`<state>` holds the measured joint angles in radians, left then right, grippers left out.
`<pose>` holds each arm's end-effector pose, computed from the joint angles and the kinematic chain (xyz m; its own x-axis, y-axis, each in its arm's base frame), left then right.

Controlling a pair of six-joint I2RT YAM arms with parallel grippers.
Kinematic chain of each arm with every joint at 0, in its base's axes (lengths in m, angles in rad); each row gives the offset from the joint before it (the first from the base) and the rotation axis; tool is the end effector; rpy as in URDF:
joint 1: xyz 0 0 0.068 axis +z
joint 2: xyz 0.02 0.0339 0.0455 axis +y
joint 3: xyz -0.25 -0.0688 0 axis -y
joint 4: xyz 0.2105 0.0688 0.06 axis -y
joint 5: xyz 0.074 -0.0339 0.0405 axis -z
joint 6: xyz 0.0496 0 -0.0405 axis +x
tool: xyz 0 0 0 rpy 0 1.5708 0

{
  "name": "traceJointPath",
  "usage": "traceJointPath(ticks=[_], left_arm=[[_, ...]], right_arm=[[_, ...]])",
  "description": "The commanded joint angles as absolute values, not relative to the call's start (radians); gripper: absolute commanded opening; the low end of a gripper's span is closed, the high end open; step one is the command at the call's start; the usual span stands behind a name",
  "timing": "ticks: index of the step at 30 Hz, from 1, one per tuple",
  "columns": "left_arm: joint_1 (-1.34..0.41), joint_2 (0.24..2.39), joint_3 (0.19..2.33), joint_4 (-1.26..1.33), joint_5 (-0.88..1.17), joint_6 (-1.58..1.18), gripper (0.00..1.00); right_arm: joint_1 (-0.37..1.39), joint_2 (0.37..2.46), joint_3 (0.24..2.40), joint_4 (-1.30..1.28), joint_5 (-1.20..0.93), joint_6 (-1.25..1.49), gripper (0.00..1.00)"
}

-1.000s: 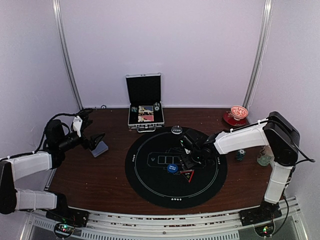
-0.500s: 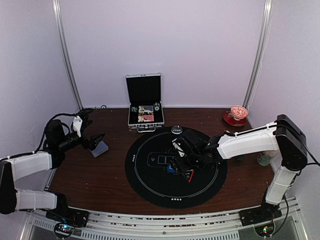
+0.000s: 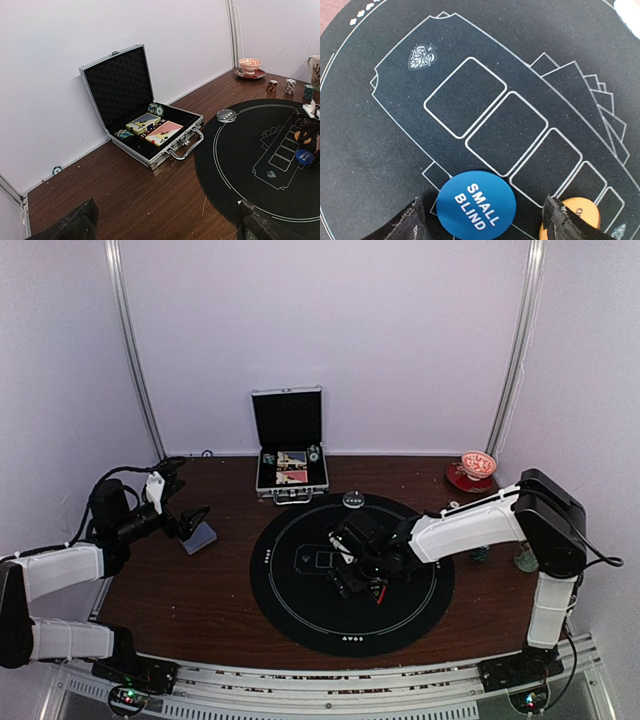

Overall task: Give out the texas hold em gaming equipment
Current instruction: Pick up the small blind button from the poker table mat.

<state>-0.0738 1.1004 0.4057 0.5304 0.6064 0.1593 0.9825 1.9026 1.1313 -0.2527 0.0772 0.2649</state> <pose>0.2173 -0.0444 0.2289 -0.0625 0.1353 -0.9888 0.6393 0.7662 0.0645 0.2021 0.2960 0.1407 -0.6688 -0.5322 -0.5191 -0.6549 0.7522 0.0725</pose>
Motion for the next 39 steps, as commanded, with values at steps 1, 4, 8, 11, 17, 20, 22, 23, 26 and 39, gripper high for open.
traceJointPath(ticks=[1,4,8,11,17,20,22,23,26,39], left_arm=[[-0.072,1.105,0.405,0.591,0.613,0.164,0.98],[-0.072,1.105,0.404,0.591,0.614,0.164,0.98],[-0.071,1.106,0.405,0.591,0.614,0.163,0.98],[-0.071,1.104,0.405,0.592,0.614,0.164,0.98],[-0.072,1.106,0.405,0.592,0.615,0.164,0.98],[-0.072,1.106,0.404,0.592,0.613,0.164,0.98],[-0.071,1.106,0.405,0.593,0.612,0.164,0.98],[-0.072,1.106,0.405,0.593,0.613,0.164,0.98],[-0.071,1.106,0.405,0.592,0.612,0.164,0.98],[-0.071,1.109,0.405,0.595,0.61,0.161,0.98]], right_arm=[[0.985,1.939,1.152,-0.264,0.032,0.271,0.8],[0.986,1.951,1.156,-0.266,0.01,0.277,0.78],[0.986,1.961,1.158,-0.276,-0.009,0.285,0.75],[0.985,1.962,1.157,-0.28,-0.021,0.29,0.7],[0.988,1.948,1.152,-0.293,-0.022,0.292,0.64],[0.992,1.939,1.148,-0.303,-0.019,0.282,0.66],[0.994,1.936,1.144,-0.307,-0.019,0.278,0.65],[0.995,1.936,1.144,-0.311,-0.018,0.278,0.65],[0.997,1.937,1.144,-0.312,-0.012,0.278,0.62],[0.999,1.898,1.136,-0.292,0.029,0.29,0.49]])
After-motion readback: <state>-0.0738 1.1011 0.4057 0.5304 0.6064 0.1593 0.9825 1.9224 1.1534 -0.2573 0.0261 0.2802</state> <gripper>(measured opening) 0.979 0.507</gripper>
